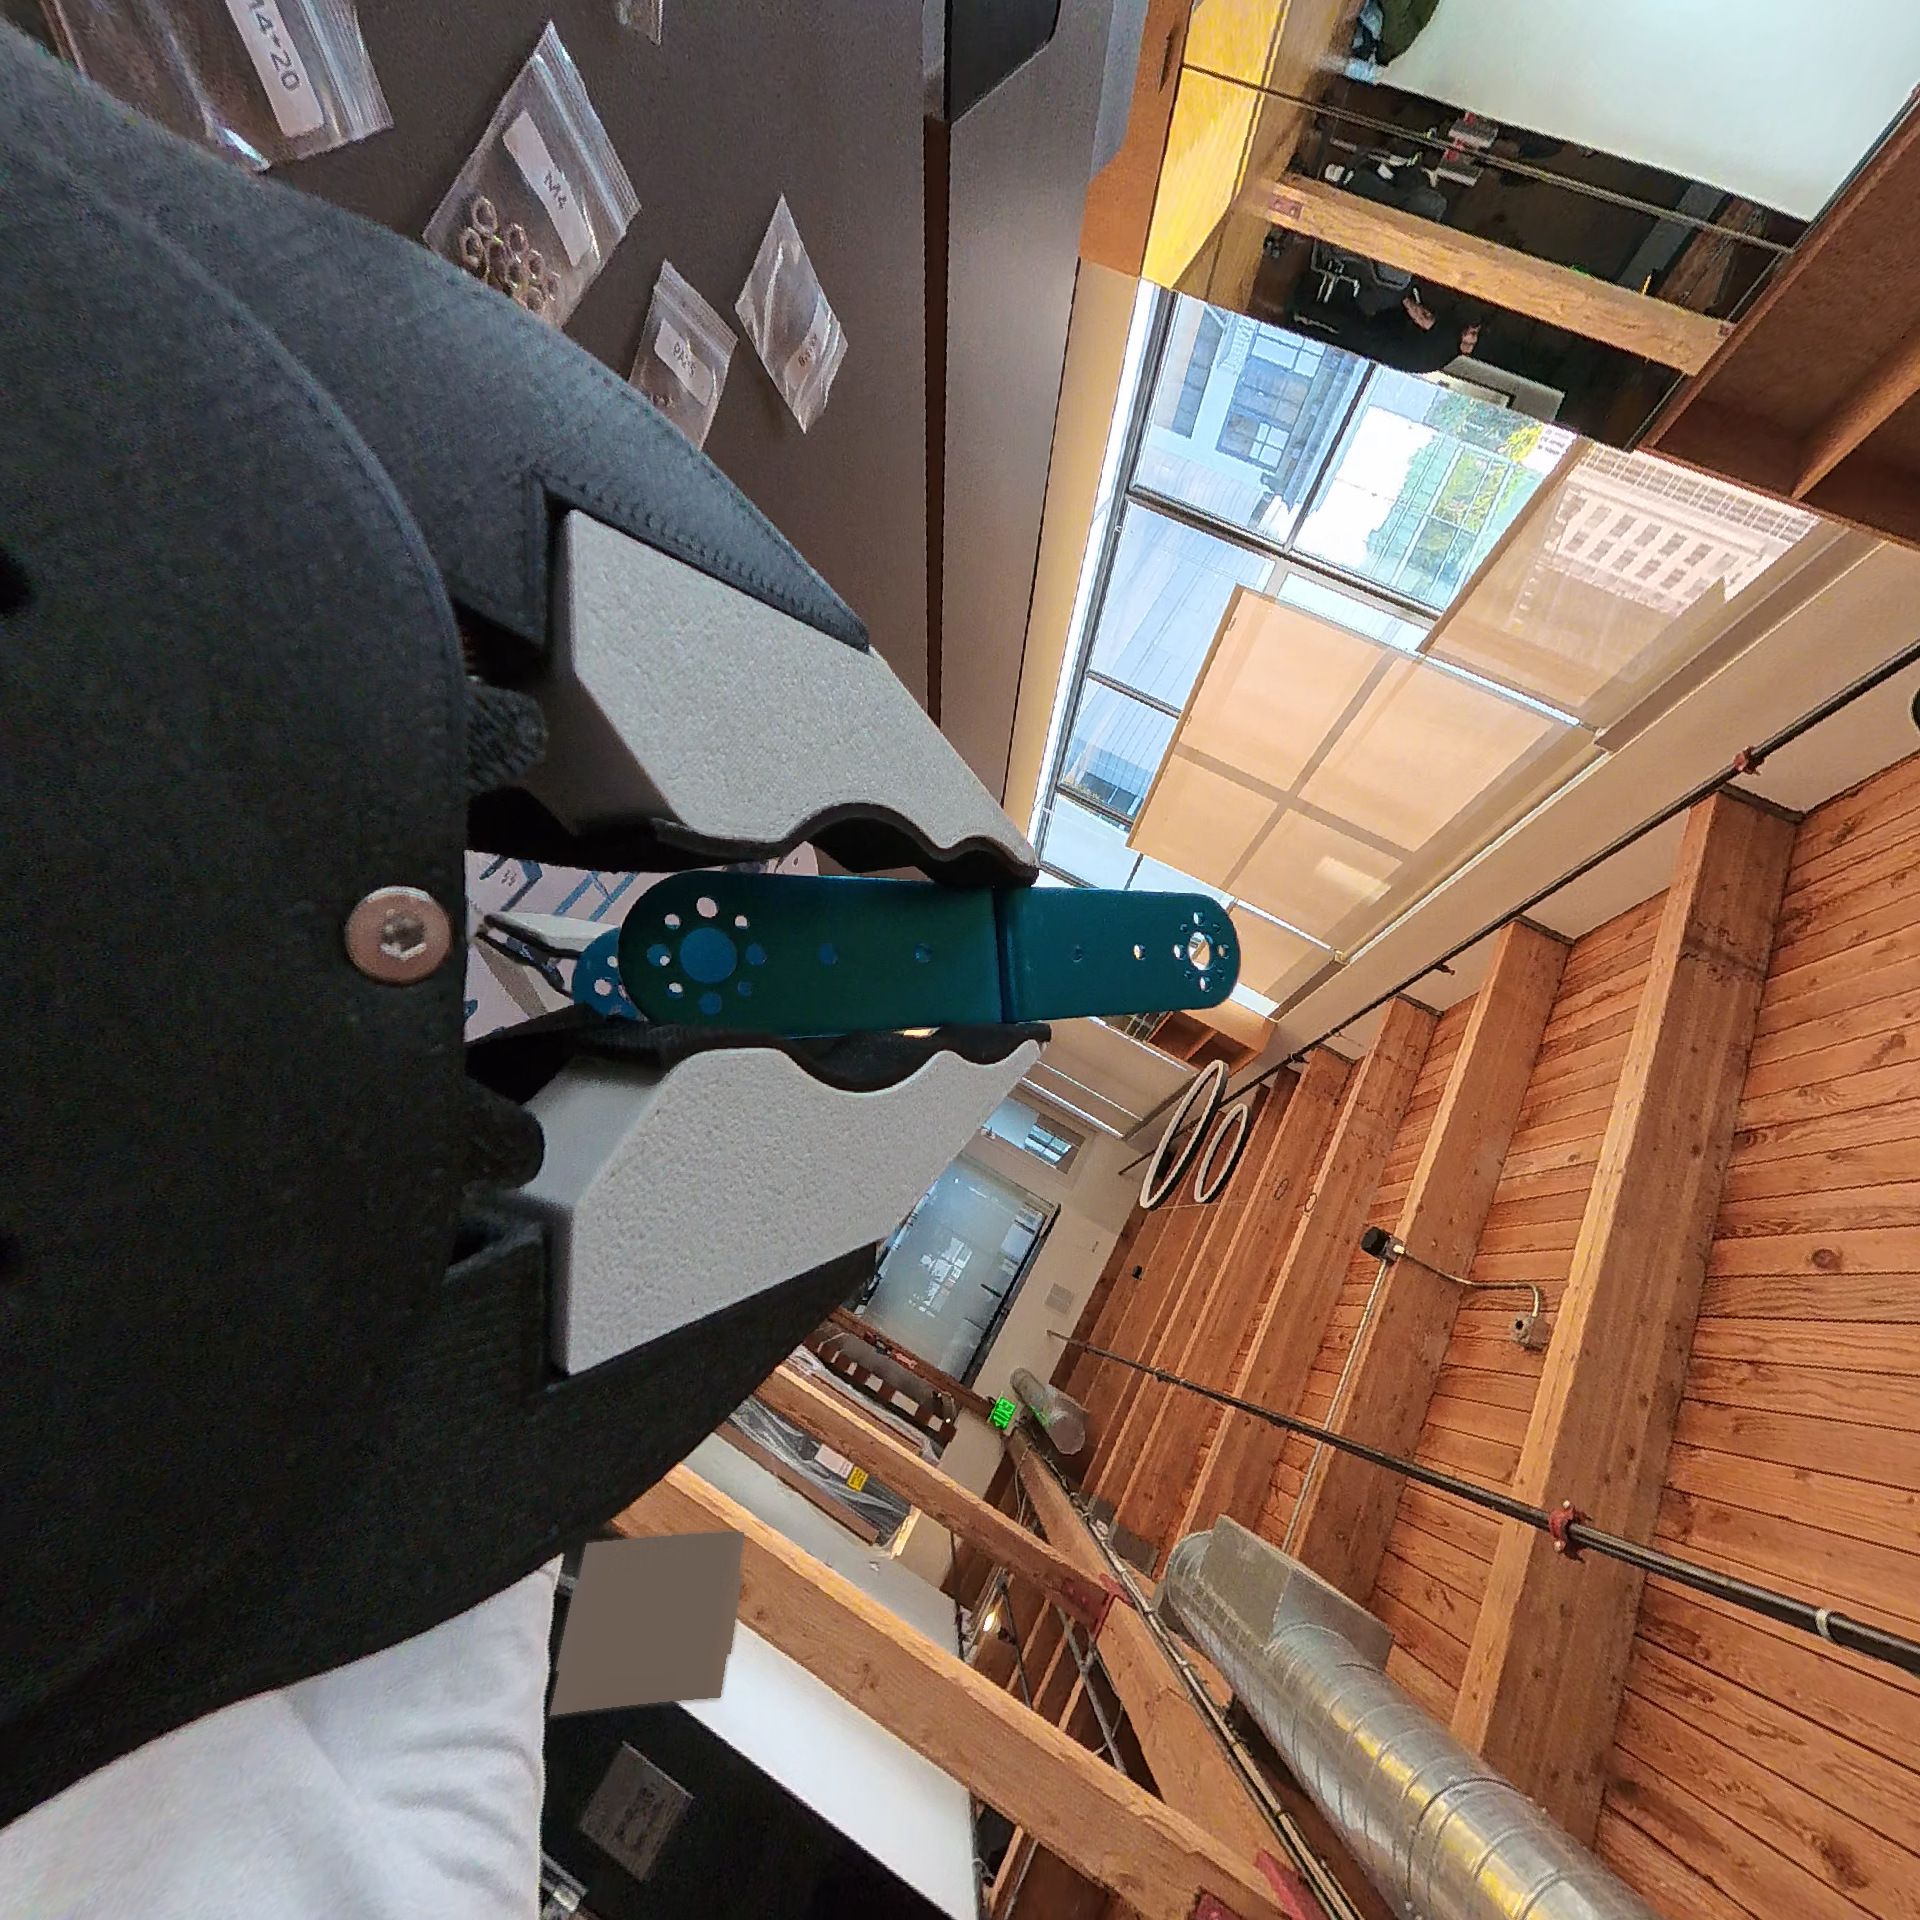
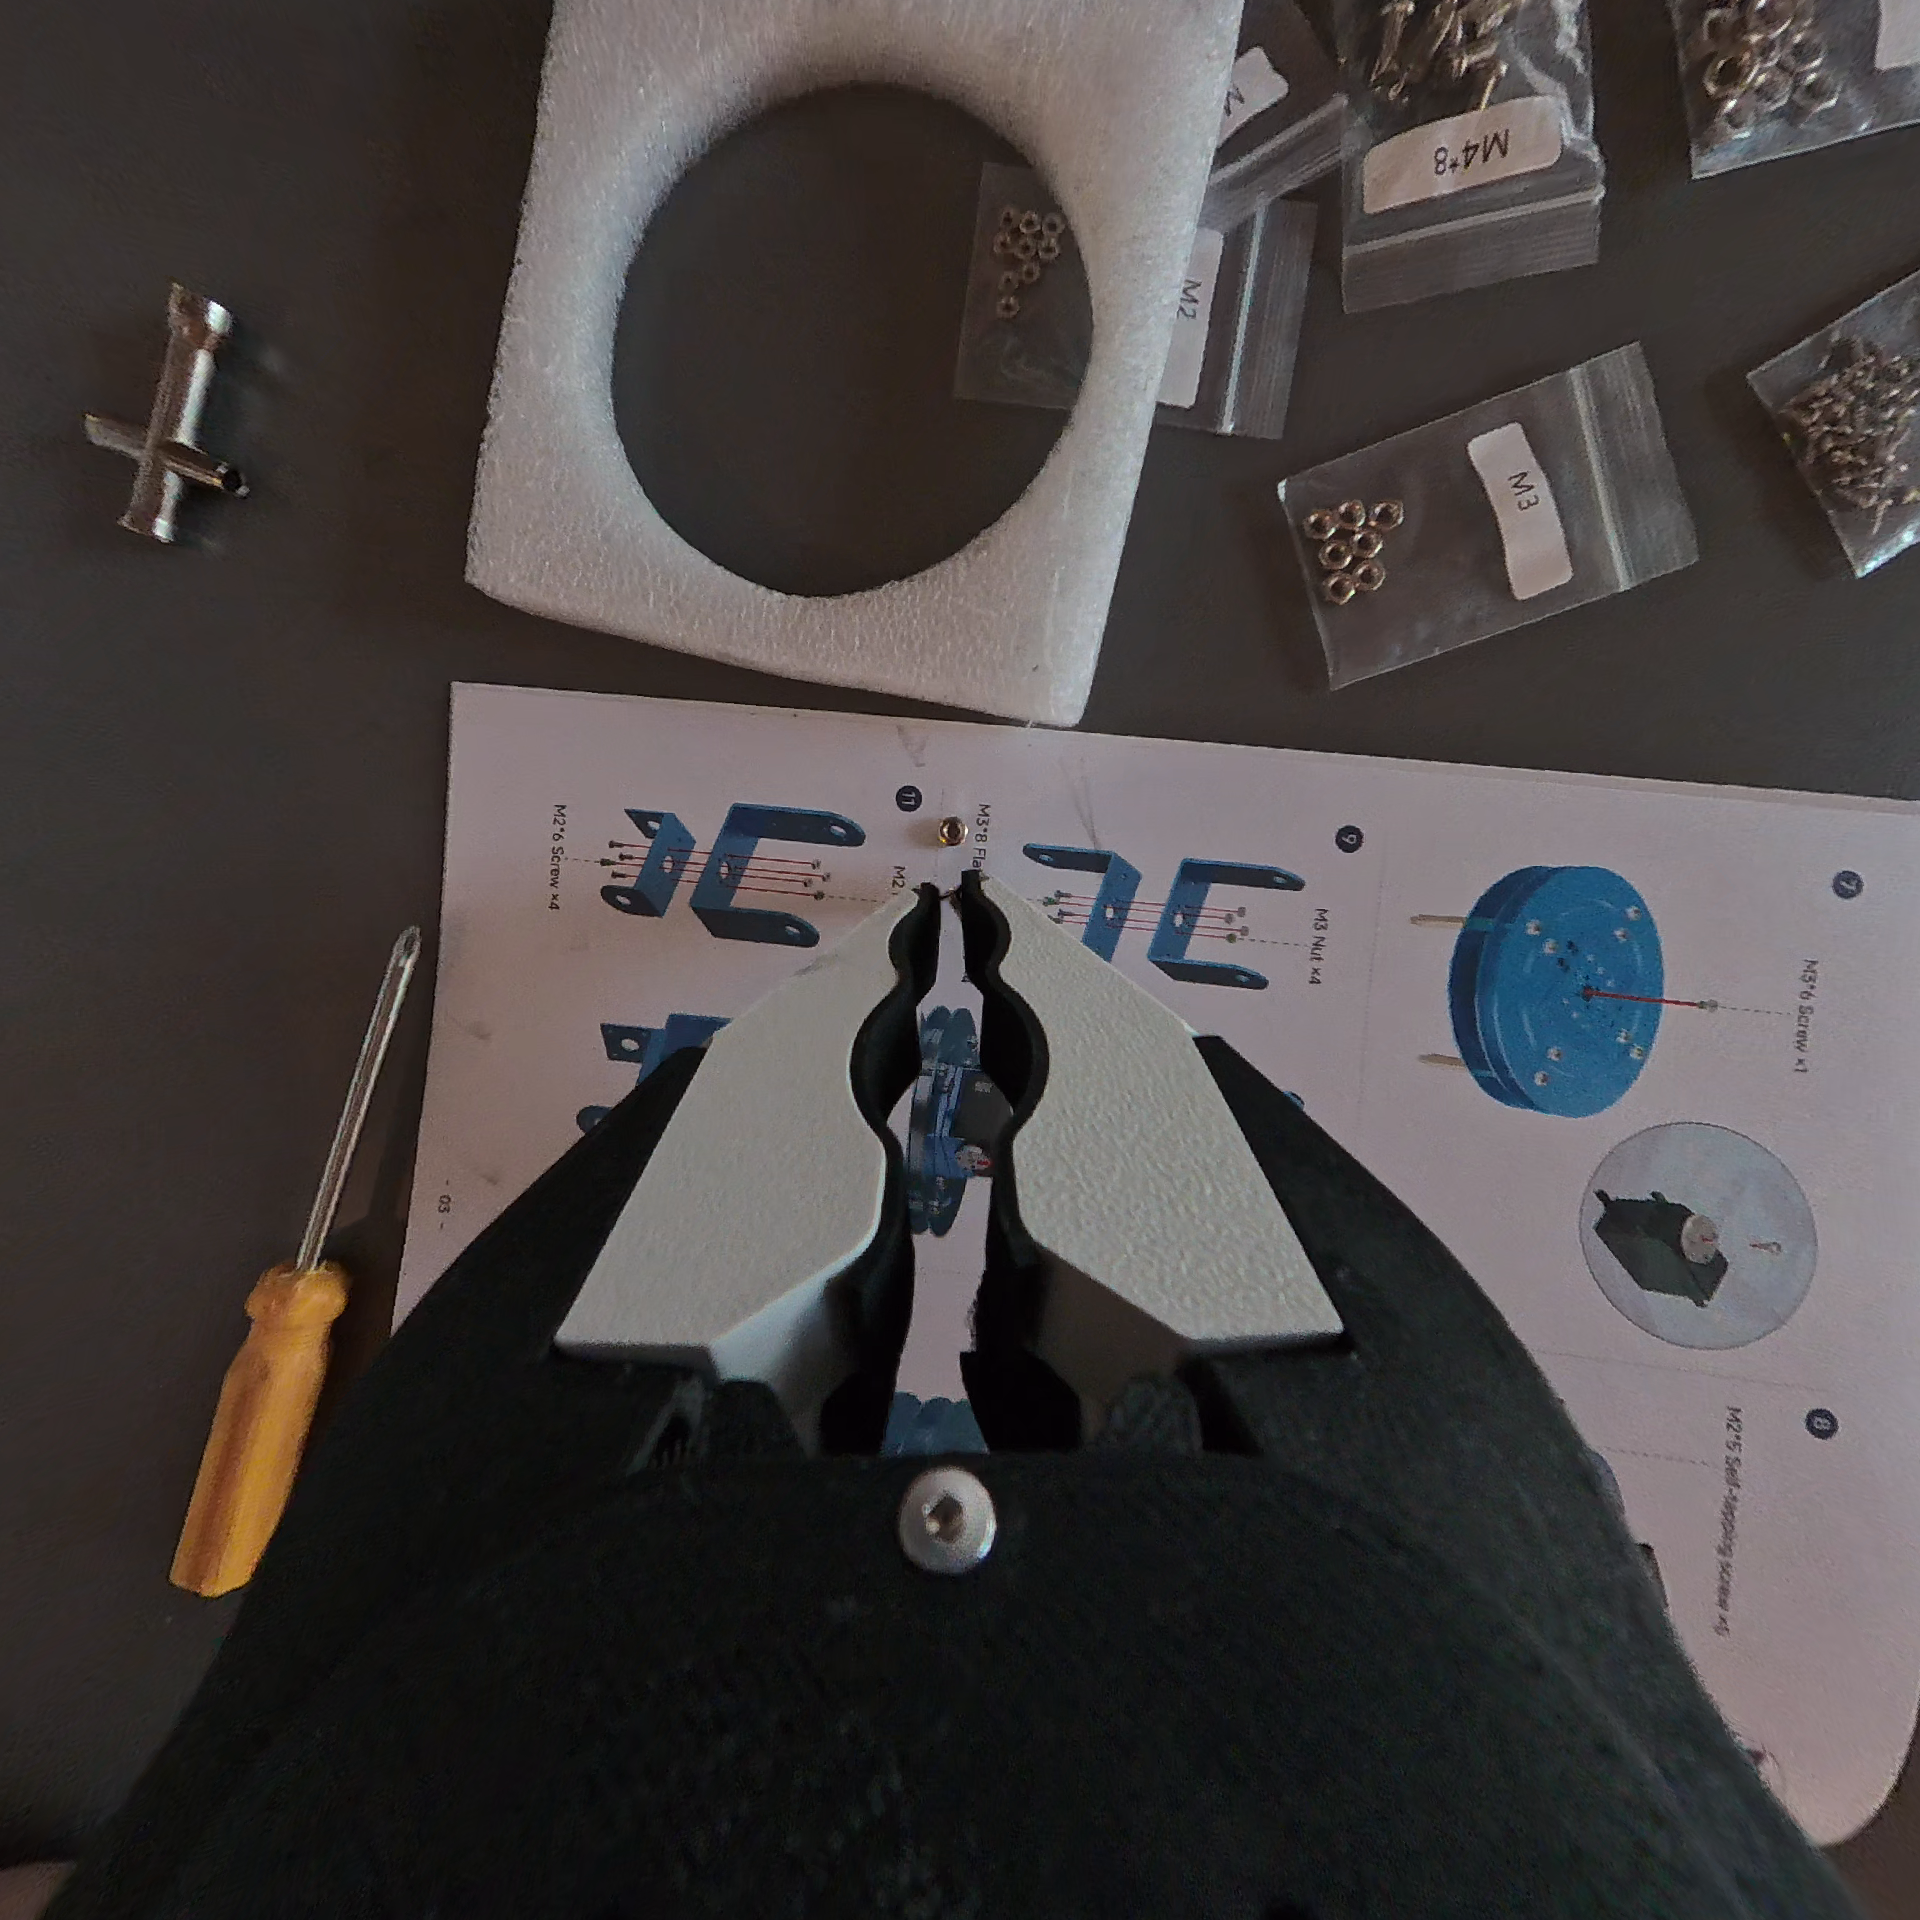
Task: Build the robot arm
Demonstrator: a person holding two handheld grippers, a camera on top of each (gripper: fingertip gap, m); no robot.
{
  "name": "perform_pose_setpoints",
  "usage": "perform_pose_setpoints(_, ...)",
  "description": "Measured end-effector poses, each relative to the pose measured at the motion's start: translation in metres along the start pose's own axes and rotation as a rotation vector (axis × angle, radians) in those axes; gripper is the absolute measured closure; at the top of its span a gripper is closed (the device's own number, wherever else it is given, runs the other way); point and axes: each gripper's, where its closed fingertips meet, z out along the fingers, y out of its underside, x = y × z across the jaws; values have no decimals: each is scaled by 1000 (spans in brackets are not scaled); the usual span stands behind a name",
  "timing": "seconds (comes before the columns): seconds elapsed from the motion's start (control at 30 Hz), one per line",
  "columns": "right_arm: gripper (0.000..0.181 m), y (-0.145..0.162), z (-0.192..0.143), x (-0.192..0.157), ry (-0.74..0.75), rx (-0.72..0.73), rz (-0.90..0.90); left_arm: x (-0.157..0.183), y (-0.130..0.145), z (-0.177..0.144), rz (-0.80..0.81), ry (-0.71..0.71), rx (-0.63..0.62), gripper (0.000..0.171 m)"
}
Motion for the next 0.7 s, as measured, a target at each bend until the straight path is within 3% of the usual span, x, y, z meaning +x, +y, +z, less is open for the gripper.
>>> perform_pose_setpoints(0.2, 178, -42, -48, -21, -160, 360, -30, 1, 1, 1, 7, 0, -5, 147)
perform_pose_setpoints(0.47, 178, -105, -134, -34, -238, 808, 31, 9, 17, 11, -57, 72, -28, 147)
perform_pose_setpoints(0.7, 178, -127, -237, -64, -428, 1225, 53, 57, 22, 13, -257, 470, -36, 147)
